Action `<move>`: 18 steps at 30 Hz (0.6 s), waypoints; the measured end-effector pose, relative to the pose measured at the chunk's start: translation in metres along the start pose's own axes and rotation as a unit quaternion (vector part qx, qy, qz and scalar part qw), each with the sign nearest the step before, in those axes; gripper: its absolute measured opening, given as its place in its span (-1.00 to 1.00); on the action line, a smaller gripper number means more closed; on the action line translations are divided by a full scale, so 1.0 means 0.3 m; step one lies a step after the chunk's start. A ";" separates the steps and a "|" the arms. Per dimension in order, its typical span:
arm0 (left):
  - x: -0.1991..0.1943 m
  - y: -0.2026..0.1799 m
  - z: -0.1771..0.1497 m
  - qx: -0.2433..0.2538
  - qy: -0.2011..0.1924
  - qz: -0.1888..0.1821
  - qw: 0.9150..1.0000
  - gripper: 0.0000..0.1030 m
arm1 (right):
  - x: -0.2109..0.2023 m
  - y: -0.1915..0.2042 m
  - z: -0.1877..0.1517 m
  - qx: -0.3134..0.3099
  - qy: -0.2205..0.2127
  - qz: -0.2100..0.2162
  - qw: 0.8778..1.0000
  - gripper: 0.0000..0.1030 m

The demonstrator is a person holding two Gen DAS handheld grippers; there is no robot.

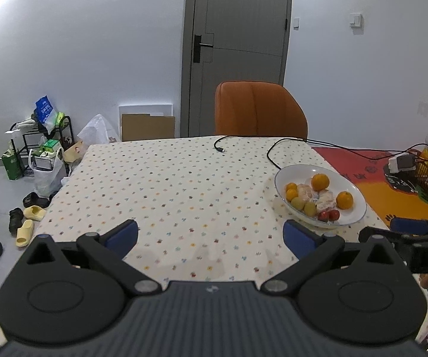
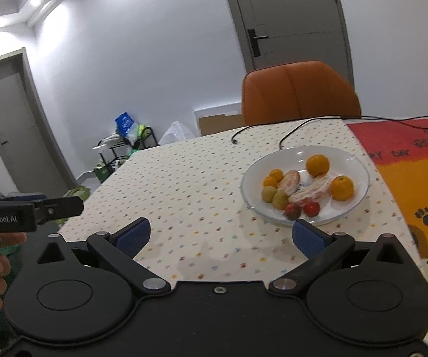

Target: Organize fruits

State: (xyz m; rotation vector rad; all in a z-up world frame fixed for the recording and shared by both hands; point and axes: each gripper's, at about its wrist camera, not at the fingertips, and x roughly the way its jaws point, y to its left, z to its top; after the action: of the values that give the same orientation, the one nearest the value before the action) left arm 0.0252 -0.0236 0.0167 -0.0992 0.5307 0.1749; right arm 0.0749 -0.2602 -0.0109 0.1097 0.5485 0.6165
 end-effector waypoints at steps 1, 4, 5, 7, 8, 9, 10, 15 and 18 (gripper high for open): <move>-0.014 0.002 -0.003 0.001 -0.002 0.000 1.000 0.99 | -0.005 0.007 0.000 0.000 0.000 0.002 1.000 1.00; -0.055 0.008 -0.011 0.004 -0.007 0.001 1.000 0.99 | -0.019 0.030 -0.002 -0.004 -0.001 0.003 1.000 1.00; -0.065 0.012 -0.013 0.005 -0.007 0.001 1.000 0.99 | -0.024 0.036 -0.004 -0.004 0.000 0.004 1.000 1.00; -0.084 0.018 -0.020 0.010 -0.005 0.002 1.000 0.99 | -0.035 0.050 -0.009 -0.006 -0.003 0.008 1.000 1.00; -0.091 0.022 -0.025 0.012 -0.005 0.002 1.000 0.99 | -0.041 0.056 -0.013 -0.009 -0.007 0.010 1.000 1.00; -0.096 0.026 -0.030 0.013 -0.004 0.004 1.000 0.99 | -0.043 0.060 -0.018 -0.011 -0.008 0.010 1.000 1.00; -0.103 0.033 -0.037 0.012 -0.005 0.008 1.000 0.99 | -0.041 0.062 -0.023 -0.010 -0.006 0.009 1.000 1.00; -0.127 0.071 -0.066 -0.004 -0.004 0.020 1.000 0.99 | -0.040 0.070 -0.044 -0.008 0.006 0.015 1.000 1.00; -0.137 0.096 -0.080 -0.014 -0.002 0.028 1.000 0.99 | -0.055 0.083 -0.048 -0.014 0.009 0.018 1.000 1.00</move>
State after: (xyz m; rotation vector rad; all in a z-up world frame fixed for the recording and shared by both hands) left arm -0.0271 -0.0043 0.0159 -0.1118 0.5283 0.2370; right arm 0.0434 -0.2502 -0.0093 0.0884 0.5564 0.6602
